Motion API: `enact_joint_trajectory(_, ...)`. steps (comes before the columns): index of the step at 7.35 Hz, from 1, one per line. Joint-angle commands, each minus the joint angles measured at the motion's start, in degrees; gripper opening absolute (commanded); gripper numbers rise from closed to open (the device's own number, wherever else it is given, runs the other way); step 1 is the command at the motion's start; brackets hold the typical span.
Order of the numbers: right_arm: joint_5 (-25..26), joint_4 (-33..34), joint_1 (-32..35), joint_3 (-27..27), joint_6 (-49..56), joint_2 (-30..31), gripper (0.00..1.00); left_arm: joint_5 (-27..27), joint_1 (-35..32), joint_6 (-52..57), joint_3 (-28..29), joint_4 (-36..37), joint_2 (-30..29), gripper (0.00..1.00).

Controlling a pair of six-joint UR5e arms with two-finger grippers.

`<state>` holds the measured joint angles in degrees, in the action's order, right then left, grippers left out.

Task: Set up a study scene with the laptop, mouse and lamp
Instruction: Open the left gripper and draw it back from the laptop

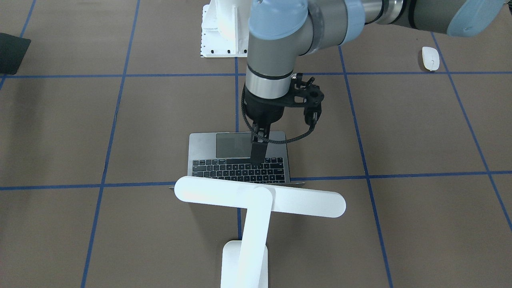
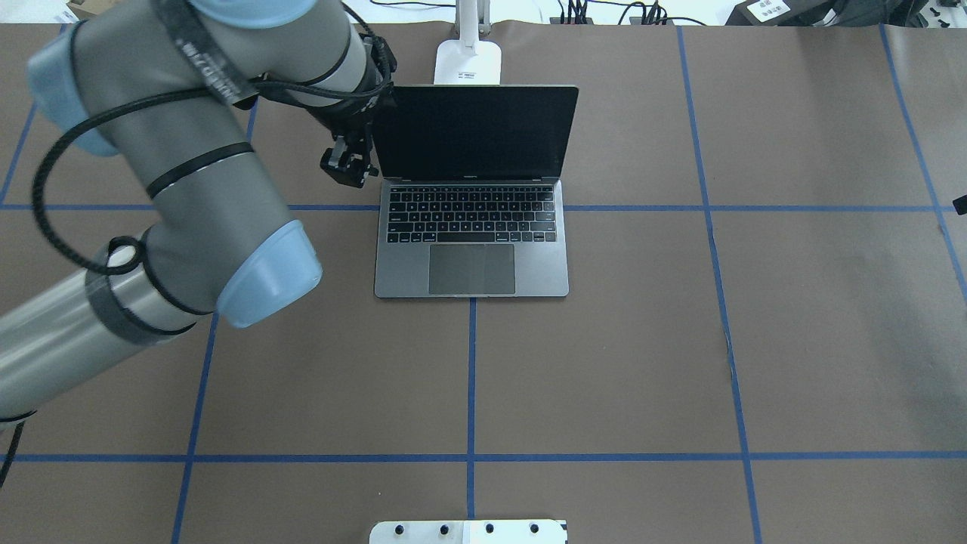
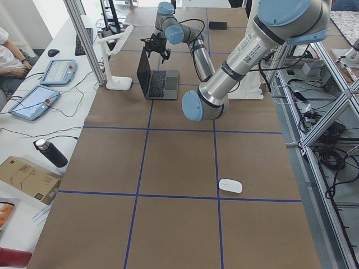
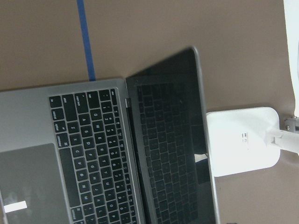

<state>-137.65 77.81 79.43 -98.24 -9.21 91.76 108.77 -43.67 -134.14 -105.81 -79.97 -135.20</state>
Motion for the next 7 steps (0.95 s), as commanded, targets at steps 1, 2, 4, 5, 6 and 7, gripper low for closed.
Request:
enact_joint_trajectory(1, -2.4, -0.1, -0.6, -0.2, 0.9, 3.0, 1.00, 1.4, -0.2, 14.4, -10.7, 1.0, 8.9, 0.99)
enact_joint_trajectory(2, -3.4, -0.2, -0.5, -0.9, 4.7, 5.4, 0.99, 2.9, -0.2, 22.2, -13.1, 0.8, 11.3, 0.99)
enact_joint_trajectory(4, -6.8, -1.6, -0.4, -1.1, 15.2, 12.3, 0.99, 4.9, -0.3, 38.0, -14.2, 0.4, 13.1, 0.99)
enact_joint_trajectory(5, -10.1, -1.4, -0.2, -1.2, 18.9, 15.4, 0.97, 4.8, -0.4, 42.6, -14.0, 0.5, 13.9, 0.99)
enact_joint_trajectory(6, -11.4, -1.1, -0.3, -0.9, 21.6, 18.2, 0.97, 4.4, -0.5, 43.7, -13.8, 0.1, 14.2, 0.99)
enact_joint_trajectory(7, -11.6, -1.1, -1.2, -0.8, 23.2, 20.3, 0.96, 4.0, -0.8, 43.6, -13.8, -0.9, 14.1, 0.99)
